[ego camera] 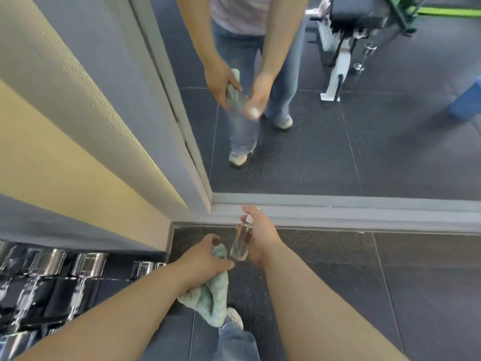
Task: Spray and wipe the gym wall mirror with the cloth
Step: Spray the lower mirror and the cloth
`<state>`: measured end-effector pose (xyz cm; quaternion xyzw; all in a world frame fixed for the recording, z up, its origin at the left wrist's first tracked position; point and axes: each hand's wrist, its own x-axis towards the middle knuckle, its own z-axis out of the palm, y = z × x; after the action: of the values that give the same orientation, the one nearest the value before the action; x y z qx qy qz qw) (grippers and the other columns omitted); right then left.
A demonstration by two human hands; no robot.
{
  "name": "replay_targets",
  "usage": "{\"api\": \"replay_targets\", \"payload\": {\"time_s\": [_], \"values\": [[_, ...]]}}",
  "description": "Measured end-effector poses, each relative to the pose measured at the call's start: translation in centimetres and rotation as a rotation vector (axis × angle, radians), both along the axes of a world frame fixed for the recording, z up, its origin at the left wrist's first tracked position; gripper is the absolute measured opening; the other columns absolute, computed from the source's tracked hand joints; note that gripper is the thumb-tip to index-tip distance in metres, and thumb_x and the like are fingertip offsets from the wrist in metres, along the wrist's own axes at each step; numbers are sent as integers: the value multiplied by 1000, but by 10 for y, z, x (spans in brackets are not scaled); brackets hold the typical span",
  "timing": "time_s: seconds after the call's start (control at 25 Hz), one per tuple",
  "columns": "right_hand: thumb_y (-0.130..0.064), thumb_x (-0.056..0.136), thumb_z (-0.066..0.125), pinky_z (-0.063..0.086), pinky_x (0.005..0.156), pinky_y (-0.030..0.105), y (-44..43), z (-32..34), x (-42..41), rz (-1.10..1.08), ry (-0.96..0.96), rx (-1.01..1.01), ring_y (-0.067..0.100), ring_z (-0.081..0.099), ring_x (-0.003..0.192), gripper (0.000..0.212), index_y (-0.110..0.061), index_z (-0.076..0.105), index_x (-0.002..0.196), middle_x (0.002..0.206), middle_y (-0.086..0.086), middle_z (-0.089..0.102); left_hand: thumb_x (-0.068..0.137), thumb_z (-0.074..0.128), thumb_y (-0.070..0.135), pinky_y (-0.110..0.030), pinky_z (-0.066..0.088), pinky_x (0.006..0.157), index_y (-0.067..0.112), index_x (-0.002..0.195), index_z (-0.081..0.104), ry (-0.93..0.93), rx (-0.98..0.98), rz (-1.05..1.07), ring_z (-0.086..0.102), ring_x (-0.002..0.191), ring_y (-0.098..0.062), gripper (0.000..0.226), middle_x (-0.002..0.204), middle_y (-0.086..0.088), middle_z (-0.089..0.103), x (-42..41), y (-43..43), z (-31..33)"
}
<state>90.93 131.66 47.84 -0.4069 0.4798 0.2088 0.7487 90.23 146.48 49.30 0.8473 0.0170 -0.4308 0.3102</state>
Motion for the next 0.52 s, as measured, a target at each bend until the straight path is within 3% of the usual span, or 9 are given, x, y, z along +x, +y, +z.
{"api": "replay_targets", "payload": {"time_s": [0.08,0.16,0.24,0.4,0.52], "values": [[-22,89,58,39,72,34,-24,3,-21,-52,-19,-72,21,46,68,14,-13,53,79,77,6,52,83,70,27,-26,40,77,26,132,31,-65,-8,15,53,89,-8,63,103,7,53,-6,-19,7],[-14,90,56,39,66,33,-53,3,-52,-147,-43,-123,21,47,64,10,-10,54,81,72,7,52,86,65,22,-26,38,67,27,125,34,-144,-11,23,50,79,-4,50,93,9,51,-19,-44,16],[-19,92,57,39,70,35,-83,0,-91,-160,-59,-210,23,50,72,12,-8,59,88,78,10,56,88,60,21,-28,41,66,27,116,45,-203,-28,-8,53,80,-7,32,95,6,57,-42,-69,24],[-43,96,52,48,83,42,-140,-2,-187,-155,-34,-378,22,58,85,42,-4,61,110,94,10,60,92,55,21,-37,48,83,29,96,58,-251,-102,-138,61,90,-20,10,94,2,65,-111,-123,33],[-48,97,48,42,60,33,-184,17,-275,-186,-16,-540,21,52,68,48,-3,61,109,87,9,59,93,55,29,-38,50,88,36,88,63,-330,-156,-184,63,94,-21,11,95,3,69,-179,-176,33]]}}
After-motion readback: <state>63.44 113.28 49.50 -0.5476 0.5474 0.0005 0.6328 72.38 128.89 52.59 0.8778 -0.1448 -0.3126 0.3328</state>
